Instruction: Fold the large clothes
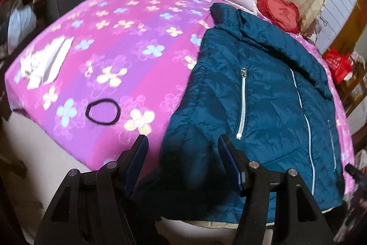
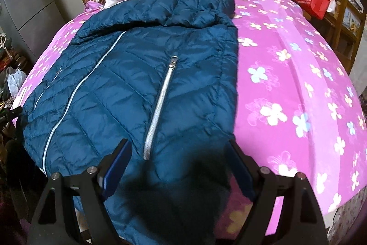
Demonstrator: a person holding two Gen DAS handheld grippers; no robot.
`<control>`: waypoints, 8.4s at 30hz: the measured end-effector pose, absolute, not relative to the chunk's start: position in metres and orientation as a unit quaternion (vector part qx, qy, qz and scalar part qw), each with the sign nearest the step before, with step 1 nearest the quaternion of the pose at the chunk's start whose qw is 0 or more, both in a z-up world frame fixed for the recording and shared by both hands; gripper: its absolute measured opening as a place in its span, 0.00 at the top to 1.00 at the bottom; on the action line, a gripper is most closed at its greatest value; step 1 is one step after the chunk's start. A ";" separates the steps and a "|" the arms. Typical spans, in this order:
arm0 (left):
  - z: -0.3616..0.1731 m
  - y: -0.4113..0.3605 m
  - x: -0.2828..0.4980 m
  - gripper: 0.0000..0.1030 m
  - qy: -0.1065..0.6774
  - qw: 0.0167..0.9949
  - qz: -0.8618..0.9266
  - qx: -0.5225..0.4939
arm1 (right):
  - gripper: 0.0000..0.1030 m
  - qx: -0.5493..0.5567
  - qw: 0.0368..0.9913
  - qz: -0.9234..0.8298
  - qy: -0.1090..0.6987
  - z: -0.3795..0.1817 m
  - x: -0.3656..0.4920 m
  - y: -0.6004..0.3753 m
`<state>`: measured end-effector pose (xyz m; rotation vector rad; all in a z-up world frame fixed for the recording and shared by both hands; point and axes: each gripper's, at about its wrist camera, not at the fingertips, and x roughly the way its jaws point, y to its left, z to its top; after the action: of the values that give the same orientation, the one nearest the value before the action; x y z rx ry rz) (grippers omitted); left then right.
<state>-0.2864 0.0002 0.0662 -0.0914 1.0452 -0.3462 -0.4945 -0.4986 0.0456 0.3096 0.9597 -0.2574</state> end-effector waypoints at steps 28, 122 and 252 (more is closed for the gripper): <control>0.034 -0.018 -0.285 0.57 0.529 0.832 -0.168 -0.020 | 0.12 0.200 0.855 -0.029 0.477 0.005 -0.517 -0.485; 0.133 -0.174 -0.058 0.58 0.347 0.915 -0.206 -0.004 | 0.23 0.346 0.904 -0.155 0.197 0.091 -0.214 -0.715; 0.086 -0.188 -0.113 0.44 0.343 0.931 -0.109 0.059 | 0.07 0.101 0.854 -0.263 0.438 0.039 -0.225 -0.614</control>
<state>-0.1134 -0.1877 0.0865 0.1199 0.7028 -0.2238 -0.2247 -0.6141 0.0392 0.2132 0.9213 -0.5541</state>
